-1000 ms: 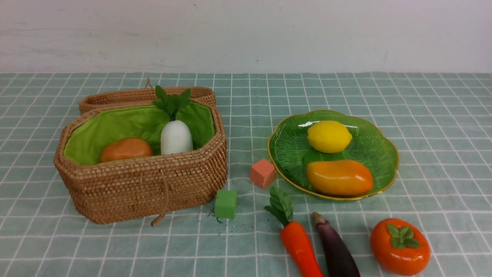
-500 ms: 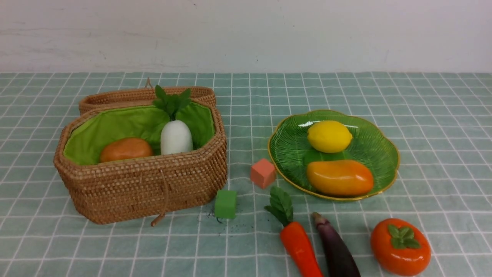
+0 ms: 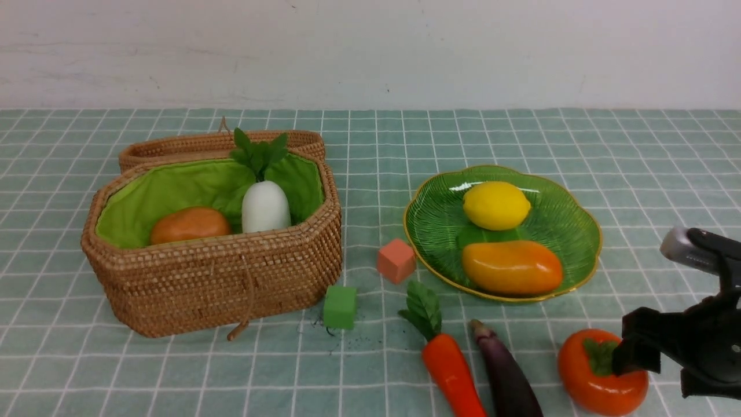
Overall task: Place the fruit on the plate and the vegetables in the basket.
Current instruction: Grab a tomato with your right arm and place it on the plate on the right.
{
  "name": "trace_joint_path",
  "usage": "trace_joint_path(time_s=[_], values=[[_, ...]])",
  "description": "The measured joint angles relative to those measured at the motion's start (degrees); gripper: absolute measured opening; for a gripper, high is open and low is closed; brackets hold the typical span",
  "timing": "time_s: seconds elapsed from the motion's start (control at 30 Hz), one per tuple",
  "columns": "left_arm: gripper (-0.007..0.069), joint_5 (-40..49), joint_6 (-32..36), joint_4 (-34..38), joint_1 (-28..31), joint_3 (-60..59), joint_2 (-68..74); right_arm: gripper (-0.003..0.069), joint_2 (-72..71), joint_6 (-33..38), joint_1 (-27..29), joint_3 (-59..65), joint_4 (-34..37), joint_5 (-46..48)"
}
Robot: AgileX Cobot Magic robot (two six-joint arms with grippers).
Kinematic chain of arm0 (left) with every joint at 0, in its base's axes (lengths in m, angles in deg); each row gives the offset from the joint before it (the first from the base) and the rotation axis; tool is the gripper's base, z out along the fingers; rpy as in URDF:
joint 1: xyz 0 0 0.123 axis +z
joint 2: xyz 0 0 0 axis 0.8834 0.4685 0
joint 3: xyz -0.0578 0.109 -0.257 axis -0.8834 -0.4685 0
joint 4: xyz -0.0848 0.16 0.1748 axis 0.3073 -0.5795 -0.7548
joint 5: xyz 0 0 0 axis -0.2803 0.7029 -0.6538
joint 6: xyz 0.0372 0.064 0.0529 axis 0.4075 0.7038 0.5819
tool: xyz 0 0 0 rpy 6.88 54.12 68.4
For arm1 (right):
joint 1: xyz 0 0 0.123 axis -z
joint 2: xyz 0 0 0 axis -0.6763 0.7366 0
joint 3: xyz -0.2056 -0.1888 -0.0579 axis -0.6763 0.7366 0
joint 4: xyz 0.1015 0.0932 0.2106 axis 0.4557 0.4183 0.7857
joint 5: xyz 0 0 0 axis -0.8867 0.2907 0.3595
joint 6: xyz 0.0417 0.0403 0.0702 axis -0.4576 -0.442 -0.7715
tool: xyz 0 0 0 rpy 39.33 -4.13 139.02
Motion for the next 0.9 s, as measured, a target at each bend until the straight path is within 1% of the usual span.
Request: trace_joint_path(time_s=[0.1,0.13,0.17,0.23,0.27,0.3,0.33,0.37,0.47,0.6,0.7,0.9], values=[[0.0092,0.0,0.0,0.0,0.0,0.0,0.0,0.0637,3.1,0.3,0.0,-0.7,2.6,-1.8],[0.0092,0.0,0.0,0.0,0.0,0.0,0.0,0.0617,4.2,1.1,0.0,-1.0,4.4,-2.1],[0.0092,0.0,0.0,0.0,0.0,0.0,0.0,0.0579,5.1,2.7,0.0,-1.4,6.0,-2.2],[0.0094,0.0,0.0,0.0,0.0,0.0,0.0,0.0540,5.4,4.3,0.0,-1.5,7.7,-2.2],[0.0094,0.0,0.0,0.0,0.0,0.0,0.0,0.0507,5.5,5.4,0.0,-1.6,8.9,-2.1],[0.0094,0.0,0.0,0.0,0.0,0.0,0.0,0.0468,5.6,6.7,0.0,-1.7,9.9,-2.0],[0.0094,0.0,0.0,0.0,0.0,0.0,0.0,0.0384,5.6,9.2,0.0,-1.8,11.9,-1.7],[0.0094,0.0,0.0,0.0,0.0,0.0,0.0,0.0370,5.6,10.4,0.0,-1.8,12.9,-1.6],[0.0096,0.0,0.0,0.0,0.0,0.0,0.0,0.0374,5.6,14.6,0.3,-1.8,16.6,-1.3],[0.0101,0.0,0.0,0.0,0.0,0.0,0.0,0.0374,5.4,17.0,0.3,-1.7,19.0,-0.2],[0.0103,0.0,0.0,0.0,0.0,0.0,0.0,0.0368,4.7,17.4,0.3,-1.4,19.2,0.5],[0.0112,0.0,0.0,0.0,0.0,0.0,0.0,0.0328,2.4,17.6,0.2,-0.6,18.6,3.4]])
